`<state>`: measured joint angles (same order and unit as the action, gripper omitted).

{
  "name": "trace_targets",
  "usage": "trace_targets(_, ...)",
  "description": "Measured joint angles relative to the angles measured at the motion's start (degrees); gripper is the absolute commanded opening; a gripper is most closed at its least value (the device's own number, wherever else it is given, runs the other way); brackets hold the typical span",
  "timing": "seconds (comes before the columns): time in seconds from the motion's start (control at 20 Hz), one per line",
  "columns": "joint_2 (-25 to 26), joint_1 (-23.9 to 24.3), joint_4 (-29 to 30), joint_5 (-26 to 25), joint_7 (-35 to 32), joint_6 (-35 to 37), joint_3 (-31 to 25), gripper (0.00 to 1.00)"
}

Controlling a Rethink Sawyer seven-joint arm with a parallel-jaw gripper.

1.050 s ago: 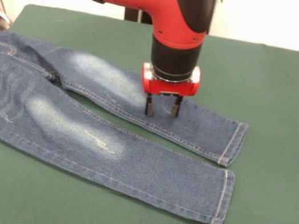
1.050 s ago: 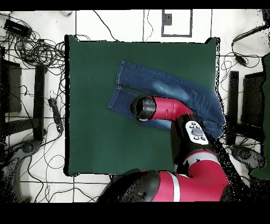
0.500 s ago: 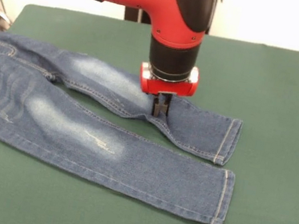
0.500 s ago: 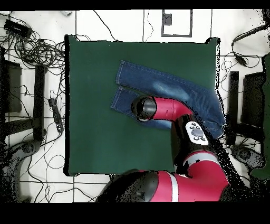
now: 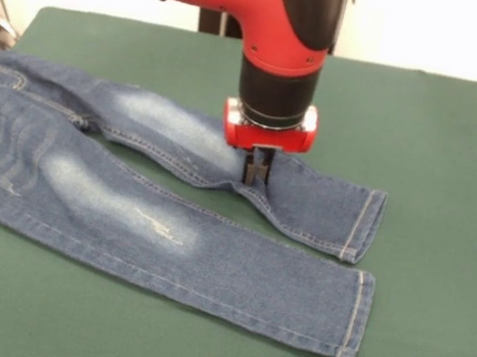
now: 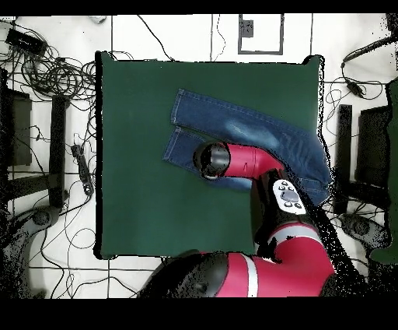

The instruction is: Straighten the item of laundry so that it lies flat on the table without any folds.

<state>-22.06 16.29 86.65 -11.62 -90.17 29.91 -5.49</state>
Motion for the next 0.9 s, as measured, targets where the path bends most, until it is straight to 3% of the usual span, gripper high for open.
trace_targets(0.65, -8.3, -10.7, 4.3, 6.2, -3.5, 4.6, 9.4, 0.00)
trace_targets(0.9, -10.5, -11.2, 7.9, 10.3, -6.0, 4.5, 9.9, 0.00)
